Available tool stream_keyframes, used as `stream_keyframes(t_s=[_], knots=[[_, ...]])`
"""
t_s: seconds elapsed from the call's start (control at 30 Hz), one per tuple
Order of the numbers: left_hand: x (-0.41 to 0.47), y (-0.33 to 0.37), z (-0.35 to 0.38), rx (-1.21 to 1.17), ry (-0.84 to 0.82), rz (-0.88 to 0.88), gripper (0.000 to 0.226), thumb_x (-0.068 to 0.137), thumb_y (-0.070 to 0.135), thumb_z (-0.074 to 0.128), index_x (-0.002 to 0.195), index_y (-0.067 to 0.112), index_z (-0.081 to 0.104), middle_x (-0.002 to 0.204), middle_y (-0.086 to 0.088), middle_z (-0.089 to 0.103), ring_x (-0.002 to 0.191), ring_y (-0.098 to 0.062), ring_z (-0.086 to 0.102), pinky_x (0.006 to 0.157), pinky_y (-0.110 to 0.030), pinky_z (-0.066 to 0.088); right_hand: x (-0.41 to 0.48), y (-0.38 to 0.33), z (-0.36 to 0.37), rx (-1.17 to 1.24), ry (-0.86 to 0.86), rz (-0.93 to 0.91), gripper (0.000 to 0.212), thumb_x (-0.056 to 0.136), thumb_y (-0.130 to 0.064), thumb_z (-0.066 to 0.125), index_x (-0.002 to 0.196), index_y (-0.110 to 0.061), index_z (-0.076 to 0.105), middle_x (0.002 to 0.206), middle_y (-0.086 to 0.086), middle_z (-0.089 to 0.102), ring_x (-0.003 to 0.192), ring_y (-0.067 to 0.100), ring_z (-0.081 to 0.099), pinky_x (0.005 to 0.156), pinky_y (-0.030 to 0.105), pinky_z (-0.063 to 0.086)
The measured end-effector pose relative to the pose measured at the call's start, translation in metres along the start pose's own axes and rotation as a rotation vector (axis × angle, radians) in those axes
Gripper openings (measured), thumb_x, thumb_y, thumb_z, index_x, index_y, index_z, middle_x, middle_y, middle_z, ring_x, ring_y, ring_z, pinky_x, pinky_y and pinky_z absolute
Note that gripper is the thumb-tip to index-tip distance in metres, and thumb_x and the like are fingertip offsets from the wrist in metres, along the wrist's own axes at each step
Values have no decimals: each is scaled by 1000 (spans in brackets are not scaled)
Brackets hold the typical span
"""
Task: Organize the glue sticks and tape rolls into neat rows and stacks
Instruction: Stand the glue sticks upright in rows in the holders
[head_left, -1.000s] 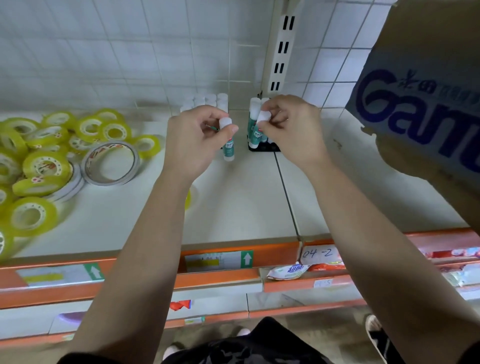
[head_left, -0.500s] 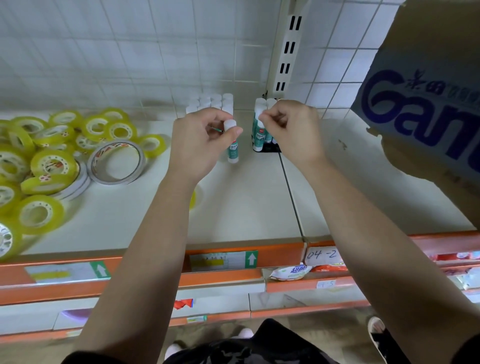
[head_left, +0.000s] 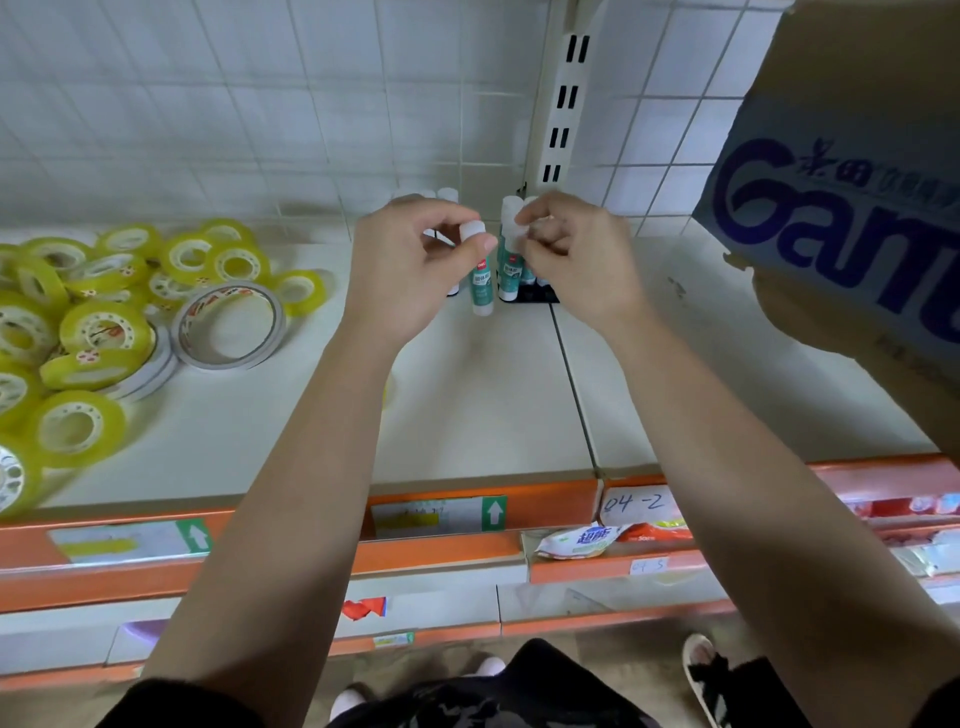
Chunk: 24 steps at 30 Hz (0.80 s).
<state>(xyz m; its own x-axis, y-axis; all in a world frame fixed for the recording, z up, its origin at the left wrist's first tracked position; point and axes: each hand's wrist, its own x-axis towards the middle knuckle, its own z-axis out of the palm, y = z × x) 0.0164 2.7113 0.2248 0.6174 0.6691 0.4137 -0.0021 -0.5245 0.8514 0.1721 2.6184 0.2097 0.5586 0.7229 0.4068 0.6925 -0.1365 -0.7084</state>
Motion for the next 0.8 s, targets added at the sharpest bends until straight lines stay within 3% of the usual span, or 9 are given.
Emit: stream_keyframes(t_s=[0.1, 0.2, 0.3, 0.4, 0.57, 0.8], knots=[[6, 3, 6, 26, -8, 15, 5, 82, 18, 75, 82, 15, 71, 83, 0, 63, 57, -22, 59, 54, -36, 52, -5, 3, -10, 115, -39, 34, 33, 81, -1, 55, 105, -21, 64, 77, 16, 69, 69, 32, 66, 72, 46, 57], [15, 8, 13, 63, -7, 46, 6, 80, 23, 75, 79, 24, 69, 76, 12, 62, 56, -5, 55, 58, -23, 44, -8, 12, -25, 77, 30, 44, 29, 81, -9, 55, 102, -26, 66, 73, 12, 67, 70, 31, 67, 70, 49, 57], [24, 11, 22, 120, 14, 92, 8, 80, 25, 75, 85, 19, 74, 76, 15, 63, 63, 2, 57, 65, -13, 42, -12, 27, -36, 45, 103, 81, 23, 83, -9, 56, 95, -24, 69, 69, 0, 65, 66, 17, 65, 68, 38, 57], [30, 11, 31, 141, 25, 129, 15, 79, 27, 75, 89, 16, 75, 84, 4, 68, 73, -2, 58, 70, -15, 44, -19, 42, -42, -74, 120, 77, 21, 85, -4, 58, 98, -14, 72, 71, -17, 60, 60, -4, 55, 66, 19, 46], [39, 4, 43, 250, 2, 225, 22, 80, 36, 72, 94, 19, 77, 86, 7, 65, 76, -2, 54, 73, -17, 40, -26, 63, -39, -269, 2, 129, 17, 83, -11, 62, 95, -18, 73, 91, -2, 66, 78, 12, 61, 81, 36, 54], [40, -5, 50, 405, -37, 297, 25, 80, 37, 71, 92, 16, 78, 85, -10, 66, 84, -29, 58, 76, -39, 44, -27, 72, -33, -302, -14, 113, 17, 72, -18, 60, 80, -25, 73, 81, -5, 55, 80, 25, 61, 82, 48, 52]])
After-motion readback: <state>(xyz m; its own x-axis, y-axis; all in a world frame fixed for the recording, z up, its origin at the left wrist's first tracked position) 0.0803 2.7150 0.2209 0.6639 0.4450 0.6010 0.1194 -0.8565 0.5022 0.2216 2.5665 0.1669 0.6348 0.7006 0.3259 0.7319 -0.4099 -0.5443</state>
